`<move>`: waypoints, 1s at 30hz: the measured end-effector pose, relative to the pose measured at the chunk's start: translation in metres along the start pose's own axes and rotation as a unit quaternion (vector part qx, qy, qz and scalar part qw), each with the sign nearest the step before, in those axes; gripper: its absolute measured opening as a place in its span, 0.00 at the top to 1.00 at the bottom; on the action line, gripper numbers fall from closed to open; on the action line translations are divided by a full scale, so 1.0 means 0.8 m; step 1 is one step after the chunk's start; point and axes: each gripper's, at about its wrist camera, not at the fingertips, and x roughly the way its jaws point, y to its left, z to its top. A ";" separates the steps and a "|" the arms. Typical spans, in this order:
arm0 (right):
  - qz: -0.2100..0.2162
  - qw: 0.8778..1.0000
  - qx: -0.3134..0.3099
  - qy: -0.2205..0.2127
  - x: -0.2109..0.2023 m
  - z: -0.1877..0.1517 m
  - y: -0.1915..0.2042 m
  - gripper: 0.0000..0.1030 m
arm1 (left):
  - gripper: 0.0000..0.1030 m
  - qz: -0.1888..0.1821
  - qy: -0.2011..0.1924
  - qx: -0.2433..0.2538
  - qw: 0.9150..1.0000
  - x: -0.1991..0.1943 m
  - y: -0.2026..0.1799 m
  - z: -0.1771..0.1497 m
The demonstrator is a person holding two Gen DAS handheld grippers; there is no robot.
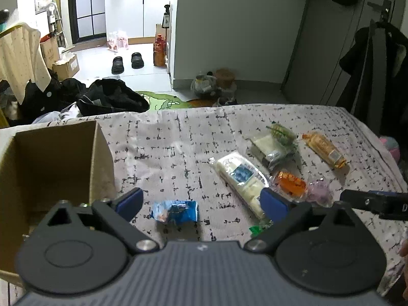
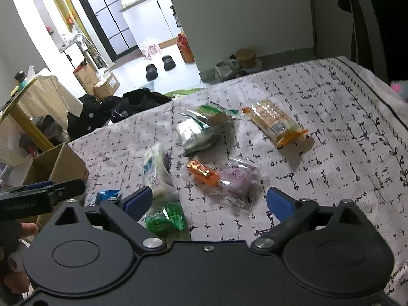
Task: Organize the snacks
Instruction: 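Return the left gripper to the pile and grasp the blue wrapped candy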
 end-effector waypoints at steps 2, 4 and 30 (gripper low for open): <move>0.000 1.000 0.001 0.005 0.005 -0.001 -0.001 0.09 | 0.12 0.010 0.000 0.000 1.000 0.008 -0.001 -0.003; 0.002 1.000 0.001 0.009 0.008 0.000 -0.003 0.11 | 0.17 0.018 -0.001 0.004 1.000 0.018 -0.001 -0.008; -0.009 0.999 0.031 0.038 0.068 -0.001 -0.012 0.20 | 0.51 0.068 0.060 -0.027 0.995 0.105 0.015 -0.030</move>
